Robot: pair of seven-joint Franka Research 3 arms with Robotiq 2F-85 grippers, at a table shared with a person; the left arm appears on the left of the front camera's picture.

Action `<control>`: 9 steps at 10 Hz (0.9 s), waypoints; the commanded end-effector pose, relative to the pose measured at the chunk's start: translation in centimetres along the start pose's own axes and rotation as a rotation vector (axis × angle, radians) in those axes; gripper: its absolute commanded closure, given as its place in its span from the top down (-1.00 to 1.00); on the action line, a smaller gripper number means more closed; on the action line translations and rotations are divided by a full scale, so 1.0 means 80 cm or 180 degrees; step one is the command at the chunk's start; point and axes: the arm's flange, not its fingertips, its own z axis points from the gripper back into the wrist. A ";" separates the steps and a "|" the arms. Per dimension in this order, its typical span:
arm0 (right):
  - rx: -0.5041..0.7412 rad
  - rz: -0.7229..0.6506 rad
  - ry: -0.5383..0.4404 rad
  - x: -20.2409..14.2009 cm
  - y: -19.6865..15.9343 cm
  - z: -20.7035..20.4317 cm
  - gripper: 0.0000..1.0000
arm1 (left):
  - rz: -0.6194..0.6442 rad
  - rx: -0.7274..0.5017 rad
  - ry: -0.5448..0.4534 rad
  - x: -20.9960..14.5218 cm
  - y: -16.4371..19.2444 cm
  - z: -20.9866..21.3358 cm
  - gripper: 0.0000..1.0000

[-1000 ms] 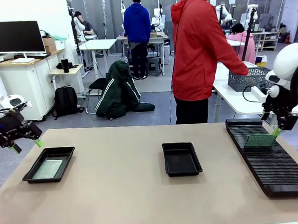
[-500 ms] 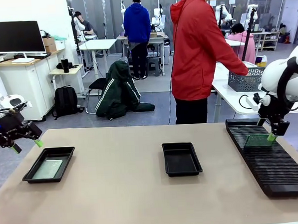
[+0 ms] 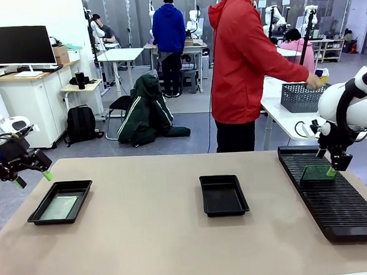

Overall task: Inspect and transfer BCBs to ESD trays.
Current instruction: Pick up the Blank PCB from the PCB Rack and place it in the right ESD tray.

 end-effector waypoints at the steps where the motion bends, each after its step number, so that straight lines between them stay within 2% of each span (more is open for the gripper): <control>1: -0.0078 -0.0058 -0.0289 -0.005 -0.006 -0.005 1.00 | -0.0005 -0.0011 -0.0030 0.001 0.001 -0.001 1.00; 2: 0.0000 0.0000 0.0000 0.000 0.000 0.000 1.00 | -0.0005 -0.0011 -0.0030 0.001 0.001 -0.001 1.00; 9: 0.0000 0.0000 0.0000 0.000 0.000 0.000 1.00 | -0.0005 -0.0011 -0.0030 0.001 0.001 -0.001 1.00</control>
